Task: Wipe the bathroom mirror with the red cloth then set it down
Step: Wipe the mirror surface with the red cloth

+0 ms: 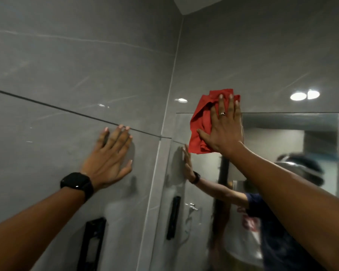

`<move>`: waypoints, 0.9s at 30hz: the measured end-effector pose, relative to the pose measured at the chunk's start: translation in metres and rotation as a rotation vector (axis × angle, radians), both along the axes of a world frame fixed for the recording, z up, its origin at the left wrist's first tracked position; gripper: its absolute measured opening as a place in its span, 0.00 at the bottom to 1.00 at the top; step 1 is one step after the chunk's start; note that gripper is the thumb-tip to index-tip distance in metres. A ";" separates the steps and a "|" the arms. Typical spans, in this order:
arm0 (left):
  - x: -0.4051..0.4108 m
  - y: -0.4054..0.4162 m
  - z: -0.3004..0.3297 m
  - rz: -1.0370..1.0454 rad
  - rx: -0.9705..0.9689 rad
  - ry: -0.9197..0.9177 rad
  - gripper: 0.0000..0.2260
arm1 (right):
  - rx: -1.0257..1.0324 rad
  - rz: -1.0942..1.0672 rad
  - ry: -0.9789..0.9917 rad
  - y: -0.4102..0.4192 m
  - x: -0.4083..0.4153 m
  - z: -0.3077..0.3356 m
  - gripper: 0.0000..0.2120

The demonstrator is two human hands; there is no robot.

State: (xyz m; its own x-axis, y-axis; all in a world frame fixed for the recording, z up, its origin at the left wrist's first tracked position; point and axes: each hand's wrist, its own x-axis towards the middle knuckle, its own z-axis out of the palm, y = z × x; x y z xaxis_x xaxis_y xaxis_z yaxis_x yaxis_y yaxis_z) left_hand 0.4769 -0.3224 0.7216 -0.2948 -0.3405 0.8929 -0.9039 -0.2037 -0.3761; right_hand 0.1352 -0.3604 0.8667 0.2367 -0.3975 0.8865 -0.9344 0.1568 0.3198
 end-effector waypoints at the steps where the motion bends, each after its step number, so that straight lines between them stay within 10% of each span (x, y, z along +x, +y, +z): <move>1: 0.000 0.000 0.000 0.005 -0.002 -0.005 0.36 | 0.012 -0.001 0.005 -0.009 0.018 0.002 0.51; 9: 0.000 0.000 0.000 0.048 0.057 0.003 0.37 | 0.100 0.045 0.084 -0.065 0.095 -0.037 0.46; 21: 0.000 0.000 -0.002 0.009 0.150 0.041 0.39 | 0.471 0.245 0.428 -0.075 0.081 -0.394 0.40; 27: -0.003 0.002 -0.001 -0.054 0.131 0.068 0.38 | 0.526 0.223 0.721 -0.043 0.024 -0.456 0.33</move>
State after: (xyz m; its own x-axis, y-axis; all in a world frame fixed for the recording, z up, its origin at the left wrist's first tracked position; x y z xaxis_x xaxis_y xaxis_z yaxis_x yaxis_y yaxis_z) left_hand 0.4737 -0.3207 0.7207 -0.2559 -0.4405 0.8605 -0.9366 -0.1073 -0.3335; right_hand 0.1592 -0.4035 0.4109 0.7814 -0.5867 0.2125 -0.4723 -0.3335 0.8159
